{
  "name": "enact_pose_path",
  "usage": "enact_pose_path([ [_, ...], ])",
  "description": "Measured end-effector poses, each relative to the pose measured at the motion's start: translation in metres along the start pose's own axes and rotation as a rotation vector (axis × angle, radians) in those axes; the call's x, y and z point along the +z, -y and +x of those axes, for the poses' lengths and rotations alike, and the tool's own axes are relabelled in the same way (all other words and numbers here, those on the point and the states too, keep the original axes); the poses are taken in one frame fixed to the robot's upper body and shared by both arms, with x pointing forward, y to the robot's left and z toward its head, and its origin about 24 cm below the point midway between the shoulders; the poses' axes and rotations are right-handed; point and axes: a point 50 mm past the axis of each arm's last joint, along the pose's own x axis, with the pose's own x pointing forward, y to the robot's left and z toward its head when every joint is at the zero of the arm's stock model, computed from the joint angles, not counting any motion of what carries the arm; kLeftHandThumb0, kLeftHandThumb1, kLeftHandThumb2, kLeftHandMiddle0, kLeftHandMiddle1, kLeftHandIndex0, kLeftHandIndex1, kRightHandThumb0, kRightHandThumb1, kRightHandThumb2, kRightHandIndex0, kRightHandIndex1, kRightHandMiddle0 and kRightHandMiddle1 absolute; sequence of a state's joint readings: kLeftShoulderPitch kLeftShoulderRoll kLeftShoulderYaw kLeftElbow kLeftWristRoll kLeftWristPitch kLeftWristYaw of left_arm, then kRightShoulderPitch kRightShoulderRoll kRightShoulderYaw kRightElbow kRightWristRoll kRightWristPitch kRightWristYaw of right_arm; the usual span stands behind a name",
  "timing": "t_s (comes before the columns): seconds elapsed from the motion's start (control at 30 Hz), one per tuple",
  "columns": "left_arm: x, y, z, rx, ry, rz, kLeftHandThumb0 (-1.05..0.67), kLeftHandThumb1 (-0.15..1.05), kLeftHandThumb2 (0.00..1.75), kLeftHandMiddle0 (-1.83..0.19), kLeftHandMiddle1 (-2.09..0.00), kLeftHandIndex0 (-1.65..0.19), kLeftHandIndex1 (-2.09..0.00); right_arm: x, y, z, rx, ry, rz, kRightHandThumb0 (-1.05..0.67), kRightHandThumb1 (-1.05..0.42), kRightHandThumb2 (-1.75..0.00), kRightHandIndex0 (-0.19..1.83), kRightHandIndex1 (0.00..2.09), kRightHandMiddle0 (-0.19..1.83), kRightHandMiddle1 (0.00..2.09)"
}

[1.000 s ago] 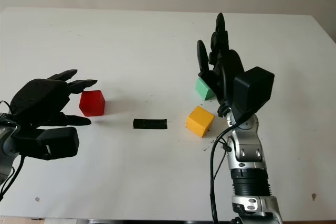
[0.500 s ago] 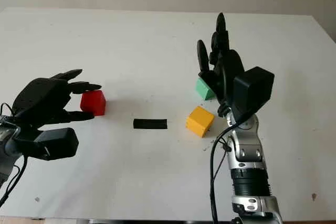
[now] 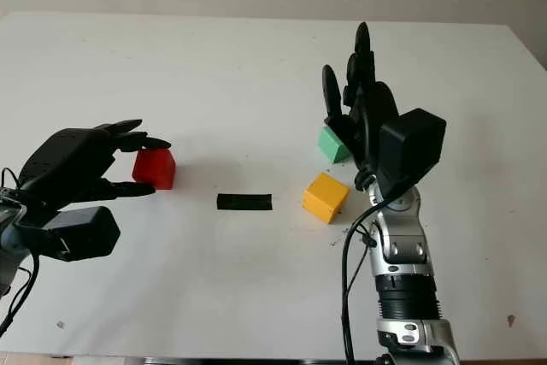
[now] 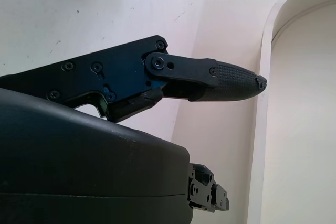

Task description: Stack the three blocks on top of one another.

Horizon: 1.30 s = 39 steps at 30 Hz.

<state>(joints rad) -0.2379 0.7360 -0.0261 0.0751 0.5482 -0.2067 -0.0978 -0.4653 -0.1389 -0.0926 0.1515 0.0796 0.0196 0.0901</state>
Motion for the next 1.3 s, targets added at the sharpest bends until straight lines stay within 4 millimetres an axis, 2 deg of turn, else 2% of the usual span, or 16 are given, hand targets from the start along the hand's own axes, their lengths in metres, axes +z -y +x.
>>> enact_pose_path([
  [0.27,0.017,-0.016,0.007,-0.005,0.102,-0.014,-0.32,1.05,0.09,-0.35,-0.05,-0.3,-1.27,0.0,-0.001,0.0,0.001,0.0,-0.001,-0.7,-1.05,-0.51,-0.19,0.0,-0.19,0.0],
  [0.43,0.031,-0.035,0.017,-0.013,0.156,0.006,-0.34,1.05,0.1,-0.32,-0.04,-0.3,-1.27,0.0,-0.002,0.0,0.005,0.0,-0.008,-0.69,-1.05,-0.5,-0.19,0.0,-0.19,0.0],
  [0.67,0.057,-0.049,0.029,-0.067,0.21,-0.036,-0.3,1.04,0.07,-0.28,-0.04,-0.32,-1.27,-0.001,-0.006,0.0,0.015,0.005,0.007,-0.67,-1.05,-0.5,-0.19,0.0,-0.19,0.0],
  [0.83,0.075,-0.04,0.036,-0.157,0.254,-0.057,-0.3,1.04,0.06,-0.24,-0.04,-0.35,-1.25,-0.001,-0.006,0.0,0.014,0.007,0.008,-0.68,-1.05,-0.49,-0.19,0.0,-0.19,0.0],
  [1.0,0.089,-0.027,0.042,-0.27,0.301,-0.083,-0.31,1.05,0.08,-0.19,-0.04,-0.29,-1.29,-0.001,-0.007,-0.001,0.011,0.006,0.008,-0.68,-1.05,-0.5,-0.19,0.0,-0.19,0.0],
  [1.2,0.097,-0.011,0.047,-0.339,0.298,-0.153,-0.31,1.05,0.09,-0.17,-0.05,-0.26,-1.37,-0.001,-0.008,-0.001,0.004,0.008,0.006,-0.67,-1.05,-0.5,-0.19,0.0,-0.19,0.0],
  [1.3,0.1,-0.004,0.049,-0.362,0.238,-0.186,-0.28,1.05,0.09,-0.21,-0.07,-0.24,-1.39,-0.002,-0.009,-0.001,-0.002,0.007,0.005,-0.68,-1.05,-0.49,-0.19,0.0,-0.19,0.0],
])
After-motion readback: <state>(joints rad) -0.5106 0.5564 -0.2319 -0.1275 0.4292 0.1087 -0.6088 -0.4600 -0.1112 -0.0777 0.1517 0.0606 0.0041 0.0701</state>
